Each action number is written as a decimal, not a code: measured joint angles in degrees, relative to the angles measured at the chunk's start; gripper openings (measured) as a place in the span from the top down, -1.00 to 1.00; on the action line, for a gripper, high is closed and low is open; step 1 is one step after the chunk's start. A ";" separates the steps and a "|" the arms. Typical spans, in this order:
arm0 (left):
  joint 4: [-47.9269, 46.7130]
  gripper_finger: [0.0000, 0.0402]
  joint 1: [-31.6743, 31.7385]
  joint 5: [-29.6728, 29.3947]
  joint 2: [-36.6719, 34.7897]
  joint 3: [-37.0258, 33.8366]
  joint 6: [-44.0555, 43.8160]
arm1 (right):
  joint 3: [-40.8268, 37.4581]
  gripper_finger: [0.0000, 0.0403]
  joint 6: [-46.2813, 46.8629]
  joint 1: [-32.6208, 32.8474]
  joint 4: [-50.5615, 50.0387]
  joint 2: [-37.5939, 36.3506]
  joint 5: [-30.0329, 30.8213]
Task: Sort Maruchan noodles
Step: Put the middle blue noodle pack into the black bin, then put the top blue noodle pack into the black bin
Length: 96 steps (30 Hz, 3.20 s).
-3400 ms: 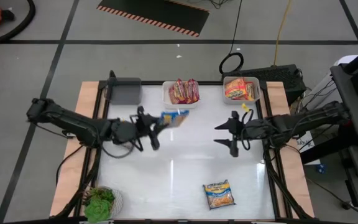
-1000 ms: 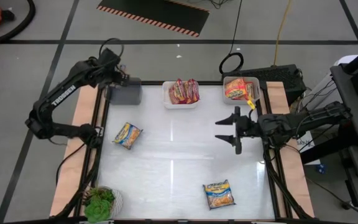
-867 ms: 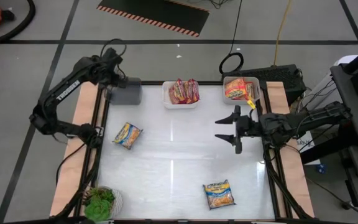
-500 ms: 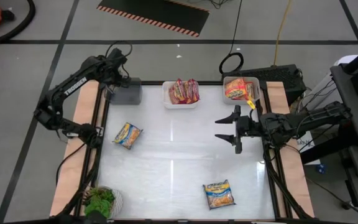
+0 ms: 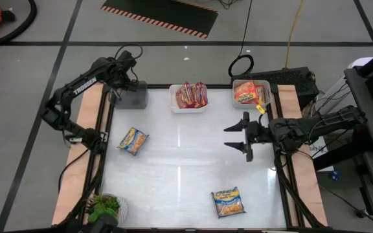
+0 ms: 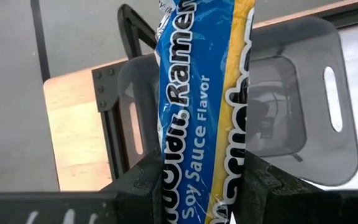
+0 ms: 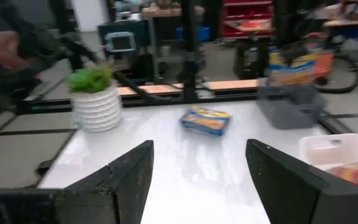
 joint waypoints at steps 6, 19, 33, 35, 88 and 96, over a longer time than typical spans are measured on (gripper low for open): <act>-0.01 0.36 -0.06 -0.13 0.69 0.00 -1.10 | 0.00 -0.24 2.03 0.01 -0.81 0.00 -3.27; -0.57 0.36 -0.46 0.01 0.69 -0.02 -4.23 | 0.00 -0.24 2.48 0.00 -1.52 0.00 -3.11; 2.86 0.36 -2.23 -1.80 0.62 -4.48 -6.75 | 0.00 -0.24 3.36 0.00 -1.50 0.00 -3.11; 4.49 0.36 -2.08 -1.95 0.62 -6.81 -6.70 | 0.00 -0.24 4.26 0.00 -1.50 0.00 -3.15; 5.61 0.03 -1.98 -5.20 -0.84 -10.35 -5.97 | 0.00 -0.24 6.02 0.00 -0.64 -0.04 -6.21; 5.81 0.03 -3.52 -11.72 -5.59 -6.21 -4.31 | 0.00 -0.24 5.86 0.00 -1.39 -0.02 -6.10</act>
